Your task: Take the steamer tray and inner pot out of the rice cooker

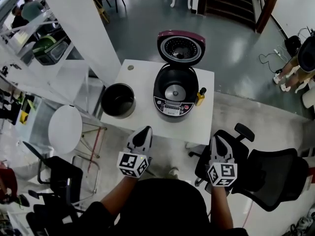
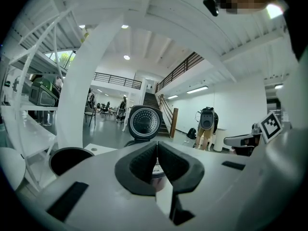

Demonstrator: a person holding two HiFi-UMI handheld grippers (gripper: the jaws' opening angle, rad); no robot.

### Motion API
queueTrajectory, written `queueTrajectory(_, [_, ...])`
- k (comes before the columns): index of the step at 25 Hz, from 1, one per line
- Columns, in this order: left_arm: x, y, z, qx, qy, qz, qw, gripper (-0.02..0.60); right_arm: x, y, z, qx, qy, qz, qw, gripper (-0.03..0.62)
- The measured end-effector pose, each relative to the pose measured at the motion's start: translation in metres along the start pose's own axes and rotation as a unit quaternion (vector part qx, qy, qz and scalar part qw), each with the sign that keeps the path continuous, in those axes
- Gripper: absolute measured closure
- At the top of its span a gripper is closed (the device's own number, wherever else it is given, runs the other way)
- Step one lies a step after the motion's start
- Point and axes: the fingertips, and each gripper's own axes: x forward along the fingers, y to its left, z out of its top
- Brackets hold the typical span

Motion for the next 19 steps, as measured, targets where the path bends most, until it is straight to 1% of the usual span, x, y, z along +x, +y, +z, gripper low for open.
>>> queueTrajectory(3, [-0.001, 0.005, -0.005, -0.002, 0.011, 0.011, 0.9999, 0.572, -0.004, -0.002, 0.004, -0.008, -0.006, 0.000, 1.000, 0.594])
queueTrajectory(6, [-0.003, 0.007, -0.003, -0.011, -0.002, 0.015, 0.9998, 0.572, -0.008, -0.007, 0.011, -0.020, -0.016, -0.001, 1.000, 0.594])
queueTrajectory(9, [-0.005, 0.003, -0.001, -0.012, -0.017, 0.017, 0.9997, 0.572, -0.012, -0.019, 0.011, -0.023, -0.016, -0.010, 1.000, 0.594])
queueTrajectory(12, [-0.006, 0.000, -0.006, -0.006, -0.010, 0.026, 0.9996, 0.572, -0.017, -0.028, 0.011, -0.015, -0.019, -0.018, 1.000, 0.594])
queueTrajectory(15, [-0.008, 0.000, -0.013, -0.014, 0.000, 0.035, 0.9993, 0.572, -0.022, -0.038, 0.012, -0.011, -0.022, -0.026, 0.999, 0.594])
queueTrajectory(19, [-0.009, -0.006, -0.013, -0.018, -0.001, 0.036, 0.9992, 0.572, -0.029, -0.053, 0.013, -0.016, -0.021, -0.034, 0.999, 0.594])
